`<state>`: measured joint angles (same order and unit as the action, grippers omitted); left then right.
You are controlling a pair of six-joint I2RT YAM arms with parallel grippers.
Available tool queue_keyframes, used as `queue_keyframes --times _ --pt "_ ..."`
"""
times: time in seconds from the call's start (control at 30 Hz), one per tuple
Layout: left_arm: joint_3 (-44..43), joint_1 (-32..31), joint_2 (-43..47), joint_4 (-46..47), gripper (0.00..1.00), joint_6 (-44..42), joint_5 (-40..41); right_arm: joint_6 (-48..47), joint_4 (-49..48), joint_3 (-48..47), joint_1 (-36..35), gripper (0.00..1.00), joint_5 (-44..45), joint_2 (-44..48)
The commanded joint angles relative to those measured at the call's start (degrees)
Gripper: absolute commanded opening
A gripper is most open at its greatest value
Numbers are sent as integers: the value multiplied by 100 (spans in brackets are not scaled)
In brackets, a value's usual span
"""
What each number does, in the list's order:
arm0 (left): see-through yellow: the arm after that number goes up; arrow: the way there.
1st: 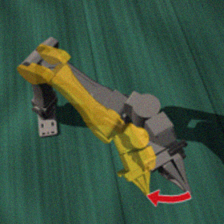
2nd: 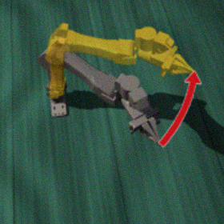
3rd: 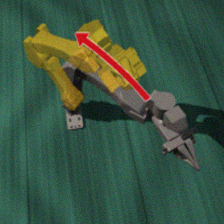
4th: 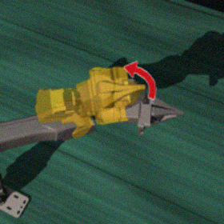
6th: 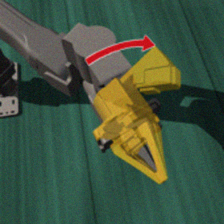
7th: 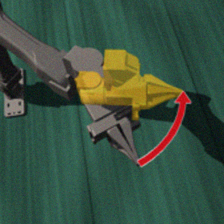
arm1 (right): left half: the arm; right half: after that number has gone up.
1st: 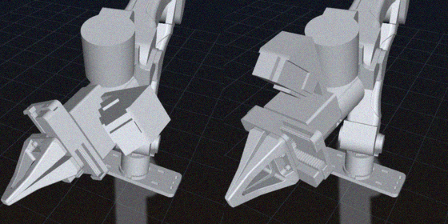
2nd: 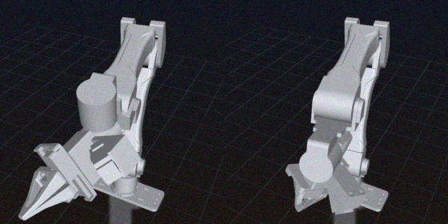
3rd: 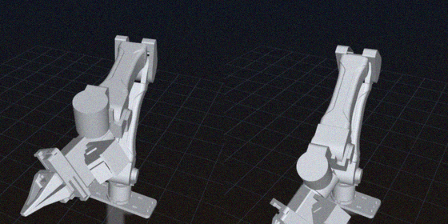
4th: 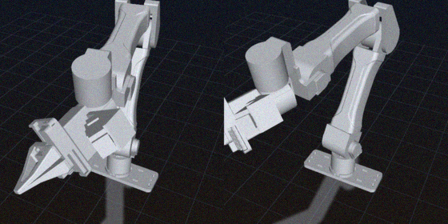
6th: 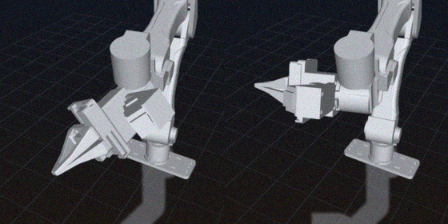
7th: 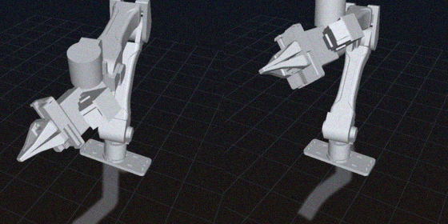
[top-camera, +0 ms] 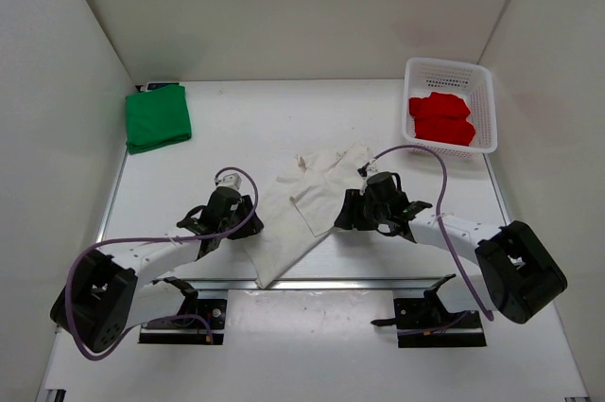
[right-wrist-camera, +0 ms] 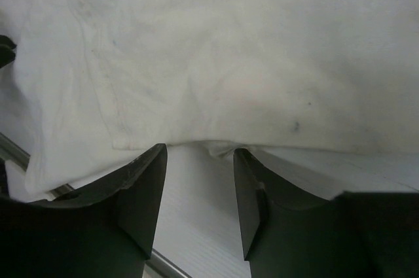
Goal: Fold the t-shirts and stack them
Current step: Move the tshirt to the center of the board, then flatten out the tshirt
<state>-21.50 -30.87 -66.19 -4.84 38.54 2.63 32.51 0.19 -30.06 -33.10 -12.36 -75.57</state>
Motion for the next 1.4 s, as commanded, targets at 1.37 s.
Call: queue_keyframes --times 1.37 --pt "401 -419 72 -659 41 -295 -430 730 -879 -175 515 22 -934 -722"
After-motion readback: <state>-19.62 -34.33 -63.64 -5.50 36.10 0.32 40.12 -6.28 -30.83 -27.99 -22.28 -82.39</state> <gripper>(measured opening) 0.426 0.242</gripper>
